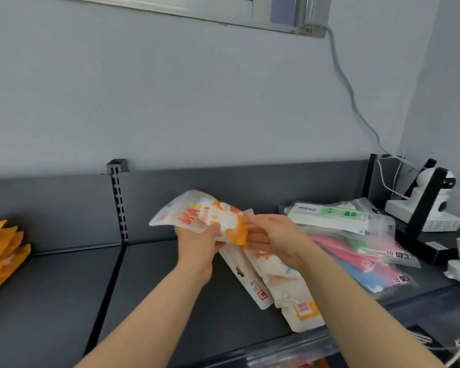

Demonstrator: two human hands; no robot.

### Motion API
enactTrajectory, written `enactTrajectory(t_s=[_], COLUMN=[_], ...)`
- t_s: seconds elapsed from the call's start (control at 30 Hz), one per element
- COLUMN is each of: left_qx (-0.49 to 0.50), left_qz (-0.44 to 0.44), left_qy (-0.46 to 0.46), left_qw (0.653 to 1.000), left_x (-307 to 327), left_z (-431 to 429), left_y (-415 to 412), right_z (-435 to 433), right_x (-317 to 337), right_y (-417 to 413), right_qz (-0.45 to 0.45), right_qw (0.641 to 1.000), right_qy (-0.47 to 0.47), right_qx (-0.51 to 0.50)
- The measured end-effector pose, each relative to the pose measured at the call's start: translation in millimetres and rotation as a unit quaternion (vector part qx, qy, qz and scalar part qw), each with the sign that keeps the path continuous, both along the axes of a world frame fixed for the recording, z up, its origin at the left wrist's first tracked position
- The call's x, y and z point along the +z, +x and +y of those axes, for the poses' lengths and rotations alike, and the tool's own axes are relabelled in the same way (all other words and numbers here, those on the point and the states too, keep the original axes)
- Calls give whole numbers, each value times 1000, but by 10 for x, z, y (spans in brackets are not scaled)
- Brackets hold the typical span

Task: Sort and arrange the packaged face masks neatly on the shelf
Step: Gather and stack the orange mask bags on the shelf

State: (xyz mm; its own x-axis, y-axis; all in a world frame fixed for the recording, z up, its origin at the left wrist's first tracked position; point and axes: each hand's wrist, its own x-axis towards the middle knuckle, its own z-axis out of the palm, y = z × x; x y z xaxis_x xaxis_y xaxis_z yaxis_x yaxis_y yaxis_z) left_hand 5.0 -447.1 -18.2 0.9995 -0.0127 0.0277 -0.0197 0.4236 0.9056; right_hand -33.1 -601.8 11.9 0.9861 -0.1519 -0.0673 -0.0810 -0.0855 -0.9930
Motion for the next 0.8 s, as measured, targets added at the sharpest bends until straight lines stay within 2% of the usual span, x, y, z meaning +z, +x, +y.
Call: enactTrajectory(t_s=[0.07,0.1,0.17,0.23,0.3,0.4,0.5,0.53,0.6,0.67,0.73,0.8], left_qx=[54,80,114,115,106,83,60,54,39,16,22,49], left_qz=[-12,-20,-40,-46,-44,-59,-84,-91,-106,-132,-126,-78], left_qy=[38,61,101,120,127,129,141,143,139,131,113,98], left_qw=[998,995,987,985,985,986,985,984,984,982,985,991], left_x=[-28,-64,-126,-205,-289,-376,-429,-441,-445,-434,-435,-484], left_z=[169,270,455,573,615,633,643,643,637,619,613,645], left_y=[54,80,111,131,114,27,-42,-64,-122,-191,-232,-227], right_z=[-122,-213,-391,-466,-460,-380,-305,-275,-215,-129,-69,2], right_x=[38,42,6,-55,-117,-176,-216,-212,-201,-202,-235,-256], right_y=[-79,-117,-164,-213,-241,-240,-164,-139,-77,-30,27,83], right_qz=[-18,-21,20,105,153,158,161,164,166,154,141,126], right_qw=[979,952,901,865,844,830,771,761,775,813,867,933], right_qy=[-200,-299,-429,-490,-514,-533,-616,-628,-609,-561,-476,-338], right_qx=[-43,-64,-66,-25,18,41,33,28,5,-24,-36,-16])
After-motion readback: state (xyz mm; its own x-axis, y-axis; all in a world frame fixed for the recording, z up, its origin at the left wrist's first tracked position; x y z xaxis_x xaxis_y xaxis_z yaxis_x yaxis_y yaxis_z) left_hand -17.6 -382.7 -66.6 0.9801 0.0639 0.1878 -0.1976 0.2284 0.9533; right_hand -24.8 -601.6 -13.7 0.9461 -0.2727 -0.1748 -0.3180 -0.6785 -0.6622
